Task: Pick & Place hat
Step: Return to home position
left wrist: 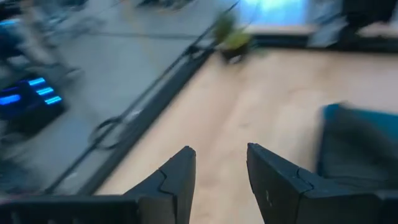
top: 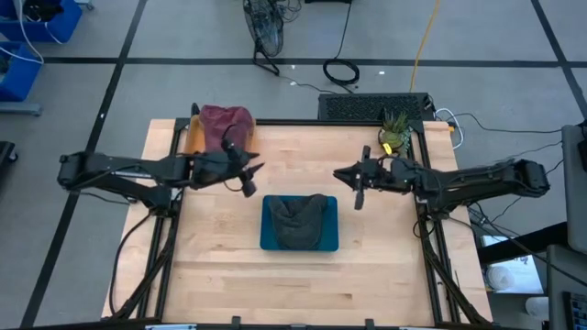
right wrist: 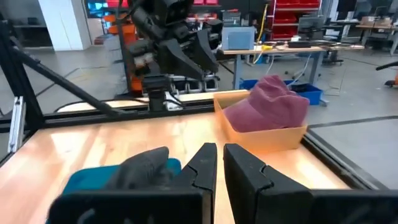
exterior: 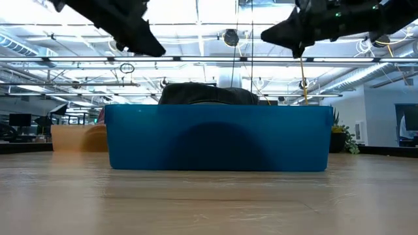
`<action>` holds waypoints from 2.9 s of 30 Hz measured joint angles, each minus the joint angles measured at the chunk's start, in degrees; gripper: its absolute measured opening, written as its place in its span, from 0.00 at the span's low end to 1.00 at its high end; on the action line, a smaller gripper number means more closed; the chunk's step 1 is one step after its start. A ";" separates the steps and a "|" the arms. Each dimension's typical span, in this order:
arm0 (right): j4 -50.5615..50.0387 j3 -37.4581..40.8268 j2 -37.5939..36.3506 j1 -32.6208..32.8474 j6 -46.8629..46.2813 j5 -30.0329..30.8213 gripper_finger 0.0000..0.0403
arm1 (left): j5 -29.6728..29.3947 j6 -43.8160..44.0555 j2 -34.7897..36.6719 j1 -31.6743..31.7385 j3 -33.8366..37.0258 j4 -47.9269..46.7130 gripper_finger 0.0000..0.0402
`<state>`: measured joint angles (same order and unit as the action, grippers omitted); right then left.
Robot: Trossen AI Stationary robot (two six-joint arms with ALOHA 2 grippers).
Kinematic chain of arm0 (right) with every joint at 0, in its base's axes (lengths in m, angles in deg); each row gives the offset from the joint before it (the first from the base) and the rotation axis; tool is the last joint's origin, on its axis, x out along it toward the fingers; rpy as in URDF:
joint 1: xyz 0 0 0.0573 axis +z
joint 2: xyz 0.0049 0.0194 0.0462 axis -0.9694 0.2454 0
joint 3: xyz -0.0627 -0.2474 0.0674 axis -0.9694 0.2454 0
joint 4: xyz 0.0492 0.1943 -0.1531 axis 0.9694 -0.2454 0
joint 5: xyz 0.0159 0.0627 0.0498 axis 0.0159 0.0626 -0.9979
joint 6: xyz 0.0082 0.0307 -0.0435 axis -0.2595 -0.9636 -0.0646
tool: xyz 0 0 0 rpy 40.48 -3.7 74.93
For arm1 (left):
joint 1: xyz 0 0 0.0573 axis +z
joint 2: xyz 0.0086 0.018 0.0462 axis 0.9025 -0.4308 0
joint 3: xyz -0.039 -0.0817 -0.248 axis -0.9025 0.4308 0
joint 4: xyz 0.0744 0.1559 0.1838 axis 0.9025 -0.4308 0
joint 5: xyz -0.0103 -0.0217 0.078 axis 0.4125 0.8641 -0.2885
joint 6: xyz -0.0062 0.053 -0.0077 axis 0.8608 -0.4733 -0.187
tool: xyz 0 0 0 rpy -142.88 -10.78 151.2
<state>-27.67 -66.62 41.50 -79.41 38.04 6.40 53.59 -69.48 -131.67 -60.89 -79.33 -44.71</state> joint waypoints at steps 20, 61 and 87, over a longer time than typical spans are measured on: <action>-10.69 9.30 -24.42 1.18 -2.55 0.05 0.04 | 27.07 10.33 29.99 1.33 27.58 27.12 0.36; -10.56 28.83 -46.95 1.16 -8.19 -5.71 0.04 | 28.20 11.71 44.90 -3.58 41.74 30.10 0.02; -12.67 29.46 -47.31 12.86 1.15 5.96 0.00 | 27.20 10.03 50.47 -3.63 41.65 21.06 0.03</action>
<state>-40.34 -37.16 -5.82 -66.55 39.19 12.36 80.79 -59.45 -81.20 -64.52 -37.68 -23.65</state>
